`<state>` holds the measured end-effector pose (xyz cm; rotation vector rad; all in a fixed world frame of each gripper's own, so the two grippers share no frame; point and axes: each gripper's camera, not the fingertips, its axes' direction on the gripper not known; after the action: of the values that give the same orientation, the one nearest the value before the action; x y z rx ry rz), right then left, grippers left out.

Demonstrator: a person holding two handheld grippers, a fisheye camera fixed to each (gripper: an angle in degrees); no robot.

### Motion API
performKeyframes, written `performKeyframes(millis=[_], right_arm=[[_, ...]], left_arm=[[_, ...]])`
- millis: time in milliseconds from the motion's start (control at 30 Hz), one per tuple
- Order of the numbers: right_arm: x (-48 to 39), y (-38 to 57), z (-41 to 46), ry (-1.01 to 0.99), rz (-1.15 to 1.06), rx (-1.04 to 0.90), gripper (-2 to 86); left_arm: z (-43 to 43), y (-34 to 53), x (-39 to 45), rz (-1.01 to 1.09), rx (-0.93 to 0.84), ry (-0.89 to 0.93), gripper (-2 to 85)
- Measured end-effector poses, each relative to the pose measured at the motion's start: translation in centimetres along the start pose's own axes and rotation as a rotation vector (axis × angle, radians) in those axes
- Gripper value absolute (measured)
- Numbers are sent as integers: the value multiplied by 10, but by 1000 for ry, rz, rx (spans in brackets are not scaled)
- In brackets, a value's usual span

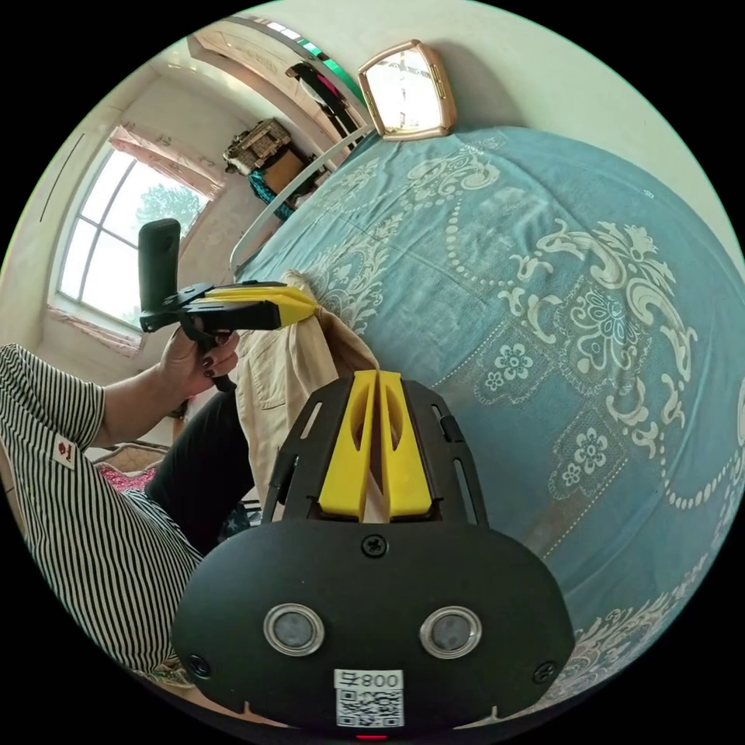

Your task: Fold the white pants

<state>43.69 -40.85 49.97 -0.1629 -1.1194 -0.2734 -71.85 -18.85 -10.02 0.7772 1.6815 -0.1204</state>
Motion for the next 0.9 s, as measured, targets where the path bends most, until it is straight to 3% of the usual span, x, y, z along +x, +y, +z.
performKeyframes(millis=[233, 367, 467, 767, 900], right_arm=[[28, -20, 16, -8, 100, -56, 3], [49, -17, -6, -15, 233, 75, 5], [41, -22, -20, -173, 145, 193, 12], [25, -63, 26, -77, 124, 30, 71], [27, -68, 32, -71, 150, 4, 61]], left_arm=[[-11, -36, -1, -92, 10, -56, 11], [-54, -29, 3, -74, 31, -57, 35], [-88, -14, -8, -126, 46, -90, 66], [-193, 28, -85, -401, 114, -414, 89], [-195, 37, -129, -507, 80, -345, 80]])
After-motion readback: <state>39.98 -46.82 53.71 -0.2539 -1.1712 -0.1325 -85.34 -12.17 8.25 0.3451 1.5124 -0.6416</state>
